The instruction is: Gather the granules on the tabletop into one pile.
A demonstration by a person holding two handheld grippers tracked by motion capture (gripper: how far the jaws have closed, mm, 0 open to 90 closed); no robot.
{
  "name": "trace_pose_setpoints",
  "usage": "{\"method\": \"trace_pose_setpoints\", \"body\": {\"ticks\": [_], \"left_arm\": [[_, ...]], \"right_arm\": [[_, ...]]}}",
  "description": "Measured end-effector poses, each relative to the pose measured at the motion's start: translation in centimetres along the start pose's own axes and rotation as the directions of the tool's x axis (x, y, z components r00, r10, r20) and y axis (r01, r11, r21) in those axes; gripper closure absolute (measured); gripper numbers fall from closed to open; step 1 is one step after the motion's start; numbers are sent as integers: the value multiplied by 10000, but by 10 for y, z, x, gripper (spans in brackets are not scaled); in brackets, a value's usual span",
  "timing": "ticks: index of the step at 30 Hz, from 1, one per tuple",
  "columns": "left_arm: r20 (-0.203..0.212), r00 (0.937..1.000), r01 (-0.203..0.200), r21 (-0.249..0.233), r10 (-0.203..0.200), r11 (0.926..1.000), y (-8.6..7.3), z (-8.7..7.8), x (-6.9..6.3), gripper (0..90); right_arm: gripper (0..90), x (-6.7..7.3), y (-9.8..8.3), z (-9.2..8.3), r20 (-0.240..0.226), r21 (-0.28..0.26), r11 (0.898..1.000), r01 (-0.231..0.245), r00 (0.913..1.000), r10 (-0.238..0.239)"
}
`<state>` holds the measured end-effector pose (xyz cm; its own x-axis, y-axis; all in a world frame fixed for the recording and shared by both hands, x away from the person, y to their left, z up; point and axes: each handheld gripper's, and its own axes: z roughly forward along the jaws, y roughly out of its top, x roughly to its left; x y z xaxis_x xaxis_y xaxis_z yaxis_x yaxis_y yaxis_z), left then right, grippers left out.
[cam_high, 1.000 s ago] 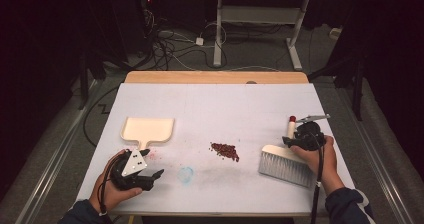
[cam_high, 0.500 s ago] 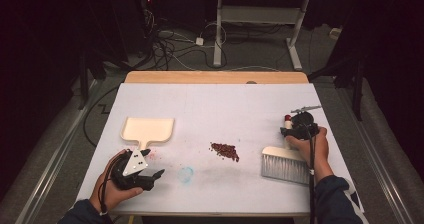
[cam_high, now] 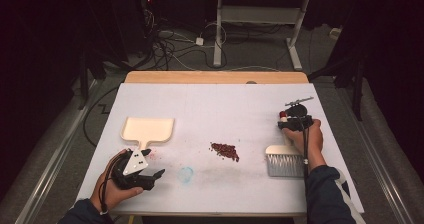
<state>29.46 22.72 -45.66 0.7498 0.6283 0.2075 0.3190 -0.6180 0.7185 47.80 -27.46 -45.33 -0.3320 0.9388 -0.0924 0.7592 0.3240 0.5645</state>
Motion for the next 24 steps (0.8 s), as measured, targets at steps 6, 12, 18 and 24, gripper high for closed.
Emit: {"method": "trace_pose_setpoints", "body": {"ticks": [6, 12, 18, 24], "left_arm": [[68, 10000, 18, 113, -18, 9999, 0, 1, -1, 211], [-11, 10000, -80, 63, 80, 9999, 1, 0, 0, 211], [-86, 10000, -50, -23, 50, 10000, 1, -1, -1, 210], [-165, 9999, -17, -104, 15, 9999, 1, -2, -1, 207]], "right_arm": [[574, 0, 2, 2, 269, -244, 9982, 552, 9982, -545], [506, -2, 3, -3, 215, -678, 9970, 371, 9991, -357], [424, -2, -1, -31, -411, -2125, 9768, 265, 9985, -361], [339, 11, -5, -70, -704, -3892, 9176, 810, 9906, -1174]]}}
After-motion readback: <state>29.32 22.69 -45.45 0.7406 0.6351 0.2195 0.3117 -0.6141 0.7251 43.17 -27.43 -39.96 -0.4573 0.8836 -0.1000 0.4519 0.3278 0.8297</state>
